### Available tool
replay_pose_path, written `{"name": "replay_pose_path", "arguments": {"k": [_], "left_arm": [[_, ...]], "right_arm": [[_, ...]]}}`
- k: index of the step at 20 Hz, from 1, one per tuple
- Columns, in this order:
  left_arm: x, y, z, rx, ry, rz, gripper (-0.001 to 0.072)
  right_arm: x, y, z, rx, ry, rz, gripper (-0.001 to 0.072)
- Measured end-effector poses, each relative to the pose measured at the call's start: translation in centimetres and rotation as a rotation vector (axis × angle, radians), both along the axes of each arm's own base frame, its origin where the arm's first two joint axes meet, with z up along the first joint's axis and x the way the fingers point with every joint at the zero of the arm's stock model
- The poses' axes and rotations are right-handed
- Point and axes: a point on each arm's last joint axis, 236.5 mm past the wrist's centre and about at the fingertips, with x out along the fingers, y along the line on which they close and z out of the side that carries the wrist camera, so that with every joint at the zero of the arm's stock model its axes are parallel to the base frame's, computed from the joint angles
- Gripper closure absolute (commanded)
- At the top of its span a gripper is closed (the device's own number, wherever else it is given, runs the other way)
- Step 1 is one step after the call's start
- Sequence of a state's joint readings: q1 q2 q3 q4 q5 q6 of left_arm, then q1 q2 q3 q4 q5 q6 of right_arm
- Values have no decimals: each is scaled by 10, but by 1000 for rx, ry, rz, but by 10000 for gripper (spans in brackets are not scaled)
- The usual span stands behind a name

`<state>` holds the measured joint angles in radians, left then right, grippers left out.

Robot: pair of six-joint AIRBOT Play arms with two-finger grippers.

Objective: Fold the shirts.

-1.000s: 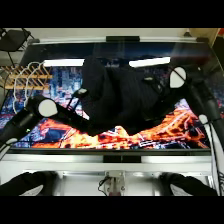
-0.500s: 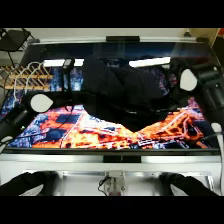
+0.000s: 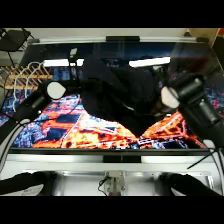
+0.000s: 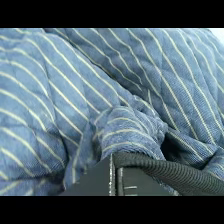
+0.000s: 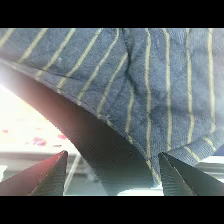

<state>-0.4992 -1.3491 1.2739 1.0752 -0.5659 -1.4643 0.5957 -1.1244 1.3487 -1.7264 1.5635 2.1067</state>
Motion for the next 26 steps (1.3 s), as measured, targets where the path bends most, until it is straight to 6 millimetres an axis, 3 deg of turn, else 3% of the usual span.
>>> {"name": "replay_pose_path", "arguments": {"k": [5,14,17,18,22,26], "left_arm": [[13,6,0,15,-23,7,653],[17,29,-12,76,4,-8,652],[17,34,-12,89,6,-13,652],[17,36,-12,90,6,-13,652],[16,42,-8,98,4,-16,652],[16,67,11,104,-18,9,652]], "right_arm": [[-8,11,-13,-114,-41,-69,36],[6,-9,-37,-426,-132,-257,55],[6,-19,-41,-516,-132,-294,509],[6,-22,-40,-536,-134,-299,615],[11,-21,-26,-545,-139,-212,613],[31,10,19,-388,-207,30,613]]}}
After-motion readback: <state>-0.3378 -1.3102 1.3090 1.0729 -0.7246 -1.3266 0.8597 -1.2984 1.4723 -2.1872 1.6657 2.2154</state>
